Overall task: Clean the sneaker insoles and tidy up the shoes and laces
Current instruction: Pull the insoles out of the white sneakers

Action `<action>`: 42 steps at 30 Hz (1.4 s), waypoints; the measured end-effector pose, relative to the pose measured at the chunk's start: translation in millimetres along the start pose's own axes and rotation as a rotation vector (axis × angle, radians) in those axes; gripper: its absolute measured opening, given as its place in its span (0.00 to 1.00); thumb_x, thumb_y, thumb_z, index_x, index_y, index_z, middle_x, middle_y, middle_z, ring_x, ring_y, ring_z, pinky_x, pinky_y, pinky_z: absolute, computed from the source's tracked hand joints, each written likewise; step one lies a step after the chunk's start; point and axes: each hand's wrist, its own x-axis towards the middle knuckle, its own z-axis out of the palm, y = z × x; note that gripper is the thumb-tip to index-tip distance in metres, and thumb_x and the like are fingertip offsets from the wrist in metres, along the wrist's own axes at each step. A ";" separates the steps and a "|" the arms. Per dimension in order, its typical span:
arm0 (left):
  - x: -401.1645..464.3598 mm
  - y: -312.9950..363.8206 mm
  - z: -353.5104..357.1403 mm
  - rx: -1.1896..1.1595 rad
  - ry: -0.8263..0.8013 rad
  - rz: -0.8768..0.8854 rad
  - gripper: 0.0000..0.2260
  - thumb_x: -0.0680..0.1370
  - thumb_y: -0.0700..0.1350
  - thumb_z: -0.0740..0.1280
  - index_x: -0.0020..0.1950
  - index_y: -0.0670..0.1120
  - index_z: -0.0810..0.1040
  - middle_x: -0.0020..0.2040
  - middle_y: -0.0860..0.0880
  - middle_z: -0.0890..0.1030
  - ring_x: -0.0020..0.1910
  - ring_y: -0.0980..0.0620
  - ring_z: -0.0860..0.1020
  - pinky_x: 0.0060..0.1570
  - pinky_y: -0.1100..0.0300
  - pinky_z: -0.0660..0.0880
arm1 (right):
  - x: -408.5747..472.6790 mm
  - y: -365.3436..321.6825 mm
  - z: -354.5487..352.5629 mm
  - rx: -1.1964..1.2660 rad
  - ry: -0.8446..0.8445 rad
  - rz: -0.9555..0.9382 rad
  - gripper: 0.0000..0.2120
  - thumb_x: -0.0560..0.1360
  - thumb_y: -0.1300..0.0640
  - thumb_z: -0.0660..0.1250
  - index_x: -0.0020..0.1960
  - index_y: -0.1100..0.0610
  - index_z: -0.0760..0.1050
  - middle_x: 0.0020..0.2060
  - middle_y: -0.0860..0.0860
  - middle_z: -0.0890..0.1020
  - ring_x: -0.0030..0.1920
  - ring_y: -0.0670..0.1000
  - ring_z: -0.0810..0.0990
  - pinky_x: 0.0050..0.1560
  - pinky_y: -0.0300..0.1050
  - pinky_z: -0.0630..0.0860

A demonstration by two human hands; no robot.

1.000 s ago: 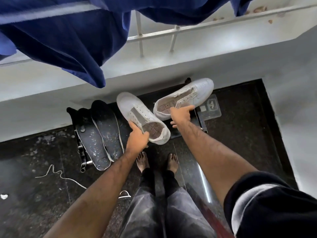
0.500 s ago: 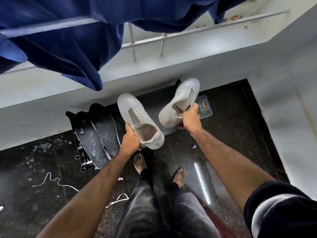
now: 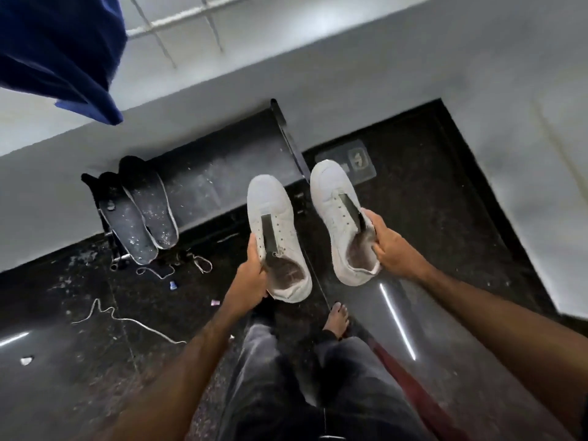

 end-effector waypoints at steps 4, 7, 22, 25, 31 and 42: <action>-10.4 -25.0 66.0 0.097 -0.130 -0.061 0.37 0.78 0.52 0.59 0.81 0.64 0.41 0.55 0.42 0.83 0.38 0.48 0.84 0.45 0.44 0.83 | -35.1 78.1 18.9 -0.021 -0.053 0.048 0.36 0.79 0.65 0.58 0.81 0.45 0.50 0.69 0.55 0.76 0.64 0.57 0.79 0.61 0.45 0.71; 2.9 -40.6 107.9 0.142 -0.224 -0.080 0.35 0.77 0.50 0.56 0.79 0.65 0.43 0.51 0.47 0.83 0.35 0.49 0.84 0.38 0.46 0.84 | -34.3 132.9 46.7 -0.046 -0.079 0.091 0.34 0.81 0.60 0.58 0.80 0.40 0.48 0.67 0.56 0.77 0.60 0.59 0.80 0.59 0.55 0.77; 306.0 -276.8 264.9 0.263 -0.084 -0.317 0.34 0.83 0.47 0.59 0.81 0.62 0.40 0.63 0.41 0.77 0.37 0.42 0.85 0.31 0.46 0.84 | 233.0 355.2 298.2 -0.132 -0.045 0.106 0.39 0.78 0.63 0.59 0.82 0.43 0.46 0.65 0.58 0.74 0.63 0.62 0.77 0.59 0.55 0.74; 357.2 -310.2 267.0 0.310 -0.051 -0.350 0.32 0.85 0.47 0.56 0.81 0.60 0.38 0.67 0.38 0.75 0.35 0.43 0.83 0.23 0.57 0.78 | 275.7 372.8 331.3 -0.104 -0.004 0.085 0.39 0.77 0.65 0.60 0.83 0.46 0.49 0.64 0.61 0.74 0.63 0.64 0.78 0.59 0.54 0.73; 410.7 -342.8 273.7 0.239 0.015 -0.387 0.29 0.86 0.43 0.55 0.83 0.56 0.44 0.72 0.39 0.70 0.47 0.38 0.79 0.30 0.50 0.82 | 320.6 396.8 367.7 -0.075 0.064 0.057 0.40 0.76 0.66 0.58 0.82 0.45 0.49 0.62 0.60 0.74 0.60 0.63 0.78 0.57 0.54 0.74; 429.0 -360.1 284.5 0.319 0.084 -0.385 0.36 0.79 0.37 0.62 0.82 0.52 0.46 0.71 0.34 0.71 0.63 0.30 0.76 0.53 0.34 0.80 | 319.7 390.2 359.5 -0.158 0.034 0.119 0.42 0.77 0.69 0.58 0.83 0.44 0.45 0.59 0.56 0.72 0.47 0.55 0.72 0.44 0.49 0.68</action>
